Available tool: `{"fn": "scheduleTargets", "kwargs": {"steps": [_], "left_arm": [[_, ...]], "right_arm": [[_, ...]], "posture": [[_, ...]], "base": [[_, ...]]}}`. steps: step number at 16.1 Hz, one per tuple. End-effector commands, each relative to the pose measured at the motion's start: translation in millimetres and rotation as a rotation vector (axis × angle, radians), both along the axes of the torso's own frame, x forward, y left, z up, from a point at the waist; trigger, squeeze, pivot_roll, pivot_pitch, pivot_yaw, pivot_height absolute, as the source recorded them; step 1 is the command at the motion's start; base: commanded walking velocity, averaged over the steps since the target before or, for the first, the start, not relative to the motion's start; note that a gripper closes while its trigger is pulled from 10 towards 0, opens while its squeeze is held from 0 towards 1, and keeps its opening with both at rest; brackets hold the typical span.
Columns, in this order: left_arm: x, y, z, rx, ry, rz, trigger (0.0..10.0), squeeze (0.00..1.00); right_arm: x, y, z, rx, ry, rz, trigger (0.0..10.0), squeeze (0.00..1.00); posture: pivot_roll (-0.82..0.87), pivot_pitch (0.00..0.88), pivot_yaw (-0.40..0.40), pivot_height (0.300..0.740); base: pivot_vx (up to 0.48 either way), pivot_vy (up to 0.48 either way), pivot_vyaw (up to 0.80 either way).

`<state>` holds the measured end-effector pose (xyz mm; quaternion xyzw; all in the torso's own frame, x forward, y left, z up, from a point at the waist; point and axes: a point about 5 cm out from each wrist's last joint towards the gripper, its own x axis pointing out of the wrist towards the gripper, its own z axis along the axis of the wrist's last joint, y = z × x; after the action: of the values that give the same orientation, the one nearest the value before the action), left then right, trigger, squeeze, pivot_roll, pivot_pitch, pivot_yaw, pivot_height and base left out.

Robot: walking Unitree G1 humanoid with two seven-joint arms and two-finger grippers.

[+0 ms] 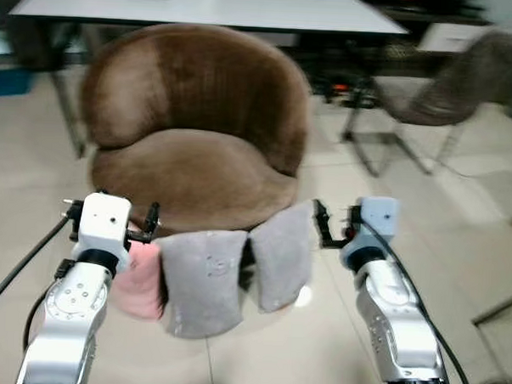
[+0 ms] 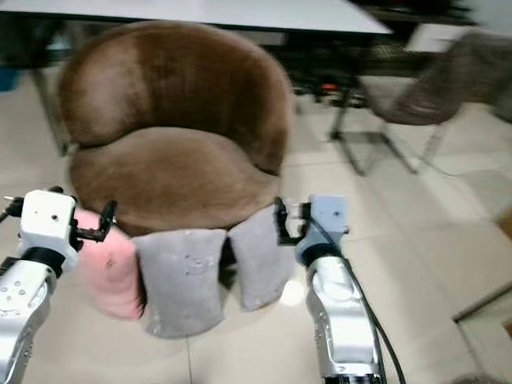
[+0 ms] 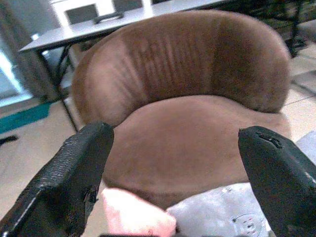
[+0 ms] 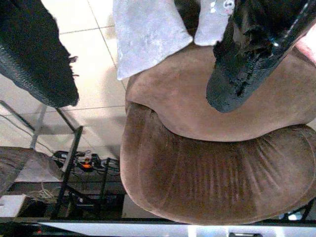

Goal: Move the pillow to the sofa from floor

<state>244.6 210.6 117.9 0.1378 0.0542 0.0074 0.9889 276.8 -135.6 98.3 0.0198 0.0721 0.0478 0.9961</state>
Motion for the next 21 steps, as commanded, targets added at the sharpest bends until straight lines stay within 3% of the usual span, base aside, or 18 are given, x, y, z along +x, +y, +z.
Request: {"fn": "scheduleTargets", "kwargs": {"steps": [1,10,15,21], "left_arm": [[2.7,-10.3,1,-0.009,-0.003,-0.041,10.0,0.00],[4.4,-9.8,3,-0.009,-0.005,-0.026,10.0,0.00],[16.6,-13.0,4,-0.009,-0.010,-0.053,10.0,0.00],[20.3,-13.4,5,-0.007,-0.008,-0.066,10.0,0.00]], "right_arm": [[-1.4,-12.9,0,-0.011,0.001,-0.042,10.0,0.00],[-0.2,-8.9,0,-0.024,0.008,-0.010,10.0,0.00],[-5.4,-14.2,-3,-0.009,0.013,-0.054,10.0,0.00],[-4.6,-15.0,-2,0.010,0.012,-0.089,10.0,0.00]], "posture": [[0.03,0.000,-0.037,0.740],[0.04,0.000,-0.051,0.740],[0.02,0.000,-0.020,0.740],[0.01,0.000,-0.007,0.740]], "base": [[0.000,0.386,-0.80],[0.000,0.388,-0.34],[0.000,0.391,-0.14],[0.000,0.389,-0.80]]}}
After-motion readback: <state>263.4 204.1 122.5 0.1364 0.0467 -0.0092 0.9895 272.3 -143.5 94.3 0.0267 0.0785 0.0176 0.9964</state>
